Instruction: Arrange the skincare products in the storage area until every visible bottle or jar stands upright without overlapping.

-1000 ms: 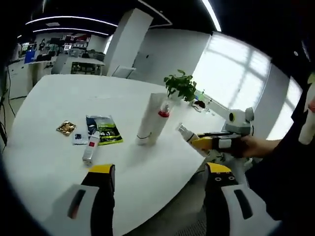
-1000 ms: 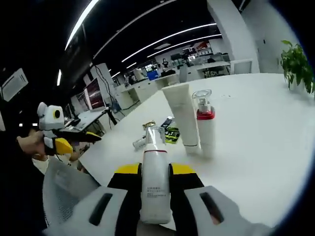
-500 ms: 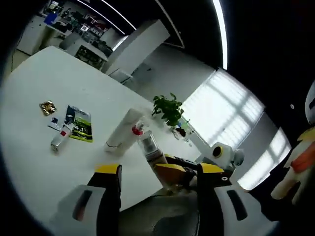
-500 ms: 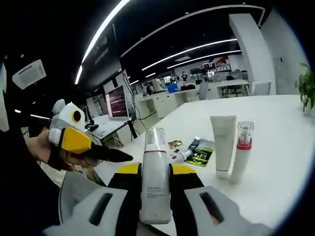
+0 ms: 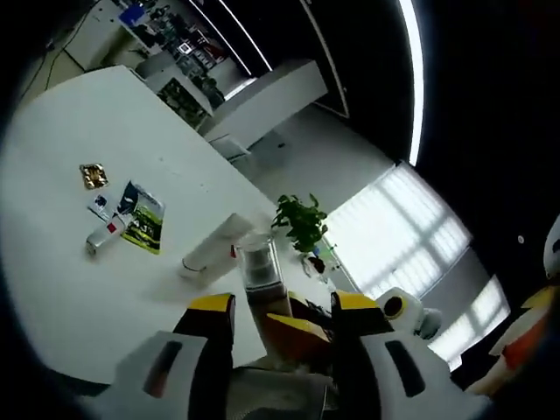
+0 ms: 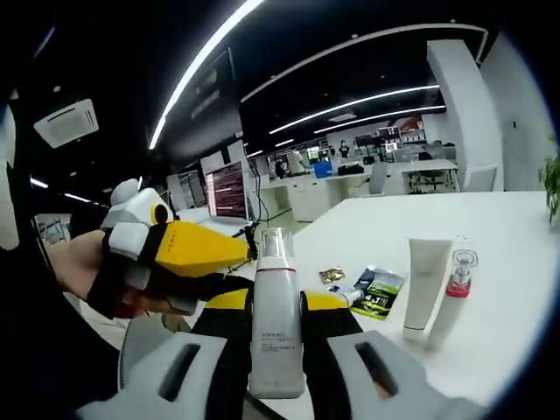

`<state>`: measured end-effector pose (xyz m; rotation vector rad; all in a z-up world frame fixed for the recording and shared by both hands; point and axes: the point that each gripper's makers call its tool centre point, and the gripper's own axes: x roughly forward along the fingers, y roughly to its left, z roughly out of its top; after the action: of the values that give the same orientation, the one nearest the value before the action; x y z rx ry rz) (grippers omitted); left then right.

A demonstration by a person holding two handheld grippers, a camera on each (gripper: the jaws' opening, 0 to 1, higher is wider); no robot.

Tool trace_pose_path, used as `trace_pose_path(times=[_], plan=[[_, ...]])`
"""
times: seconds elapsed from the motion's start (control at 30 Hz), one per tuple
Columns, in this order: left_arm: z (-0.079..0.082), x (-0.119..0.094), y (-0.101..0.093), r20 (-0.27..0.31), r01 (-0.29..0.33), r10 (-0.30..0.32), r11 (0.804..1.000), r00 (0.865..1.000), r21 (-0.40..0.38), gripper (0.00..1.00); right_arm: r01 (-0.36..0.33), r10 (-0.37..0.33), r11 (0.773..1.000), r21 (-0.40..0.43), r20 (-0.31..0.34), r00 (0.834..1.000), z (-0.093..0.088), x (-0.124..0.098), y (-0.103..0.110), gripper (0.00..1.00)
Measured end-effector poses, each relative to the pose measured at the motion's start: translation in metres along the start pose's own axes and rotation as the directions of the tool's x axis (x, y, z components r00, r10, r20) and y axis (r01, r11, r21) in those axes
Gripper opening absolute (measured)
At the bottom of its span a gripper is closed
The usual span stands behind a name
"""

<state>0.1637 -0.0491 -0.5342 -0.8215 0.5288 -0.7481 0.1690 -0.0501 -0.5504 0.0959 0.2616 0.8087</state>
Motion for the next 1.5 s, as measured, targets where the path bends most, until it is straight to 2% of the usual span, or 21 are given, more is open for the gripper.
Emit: trace_pose_path(times=[0.2,0.3,0.33,0.47,0.53,0.7,0.83,0.9,0.97,1.0,1.03,1.07,1.1,1.13,1.2,1.23,1.3,1.37,1.43,1.47,1.5], plan=[[0.003,-0.004,0.012,0.022,-0.063,0.063,0.998,0.998,0.022,0.27,-0.003,0.003,0.999,-0.037,-0.017,1.000,-0.003,0.008,0.013,0.21],[0.005,-0.010,0.019,0.033,-0.099,0.098,0.995,0.995,0.025,0.15,-0.014,0.012,0.997,-0.077,-0.027,1.000,0.001,0.009,0.020,0.21],[0.010,-0.010,0.020,0.058,-0.100,0.099,0.995,0.993,0.022,0.17,-0.012,0.010,0.996,-0.087,-0.026,1.000,0.002,0.010,0.022,0.21],[0.012,-0.011,0.012,0.054,-0.062,0.059,0.997,0.997,0.055,0.15,-0.002,-0.002,0.994,-0.107,-0.042,0.999,0.004,0.012,0.022,0.21],[0.015,-0.012,0.010,0.048,-0.041,0.038,0.997,0.998,0.067,0.14,-0.004,0.001,0.994,-0.110,-0.028,1.000,0.007,0.011,0.023,0.22],[0.017,-0.021,-0.003,0.005,0.067,-0.068,0.992,0.998,0.110,0.14,-0.069,0.069,0.998,0.003,0.034,0.997,0.016,0.006,0.032,0.23],[0.021,-0.030,-0.020,-0.029,0.179,-0.177,0.975,0.984,0.130,0.14,-0.174,0.163,0.979,0.108,0.101,0.981,0.027,-0.001,0.045,0.25],[0.022,-0.036,-0.037,-0.067,0.282,-0.275,0.946,0.959,0.159,0.14,-0.254,0.235,0.954,0.159,0.129,0.963,0.034,-0.005,0.055,0.26],[0.026,-0.042,-0.053,-0.086,0.378,-0.368,0.905,0.926,0.195,0.14,-0.302,0.274,0.934,0.189,0.161,0.948,0.043,-0.008,0.062,0.26],[0.029,-0.046,-0.062,-0.093,0.426,-0.416,0.882,0.905,0.199,0.14,-0.352,0.317,0.910,0.219,0.180,0.931,0.049,-0.011,0.068,0.27],[0.030,-0.051,-0.071,-0.121,0.481,-0.465,0.852,0.877,0.206,0.14,-0.379,0.342,0.897,0.228,0.185,0.921,0.053,-0.013,0.072,0.27],[0.033,-0.052,-0.075,-0.132,0.498,-0.480,0.838,0.867,0.222,0.14,-0.425,0.385,0.872,0.244,0.196,0.902,0.058,-0.016,0.077,0.26],[0.033,-0.054,-0.080,-0.153,0.524,-0.501,0.822,0.852,0.225,0.14,-0.451,0.409,0.856,0.253,0.204,0.889,0.063,-0.019,0.081,0.26],[0.033,-0.057,-0.087,-0.189,0.565,-0.533,0.791,0.825,0.235,0.14,-0.481,0.444,0.844,0.236,0.197,0.874,0.067,-0.023,0.086,0.25],[0.030,-0.060,-0.097,-0.257,0.611,-0.556,0.744,0.791,0.270,0.14,-0.521,0.497,0.827,0.211,0.159,0.853,0.070,-0.027,0.097,0.25],[0.029,-0.060,-0.098,-0.269,0.617,-0.557,0.737,0.786,0.276,0.14,-0.537,0.522,0.823,0.184,0.126,0.843,0.070,-0.030,0.101,0.25],[0.027,-0.061,-0.102,-0.322,0.647,-0.565,0.707,0.760,0.287,0.14,-0.564,0.558,0.813,0.143,0.085,0.825,0.071,-0.036,0.103,0.24],[0.027,-0.060,-0.108,-0.340,0.669,-0.580,0.686,0.740,0.287,0.14,-0.576,0.571,0.808,0.126,0.076,0.817,0.076,-0.040,0.103,0.24],[0.028,-0.059,-0.112,-0.357,0.687,-0.590,0.666,0.724,0.291,0.14,-0.581,0.577,0.802,0.138,0.072,0.814,0.079,-0.042,0.103,0.24],[0.028,-0.058,-0.114,-0.360,0.689,-0.591,0.664,0.722,0.290,0.14,-0.579,0.575,0.802,0.145,0.071,0.815,0.080,-0.042,0.102,0.24],[0.029,-0.057,-0.116,-0.361,0.691,-0.593,0.662,0.720,0.289,0.14,-0.566,0.562,0.811,0.147,0.073,0.824,0.082,-0.043,0.101,0.23]])
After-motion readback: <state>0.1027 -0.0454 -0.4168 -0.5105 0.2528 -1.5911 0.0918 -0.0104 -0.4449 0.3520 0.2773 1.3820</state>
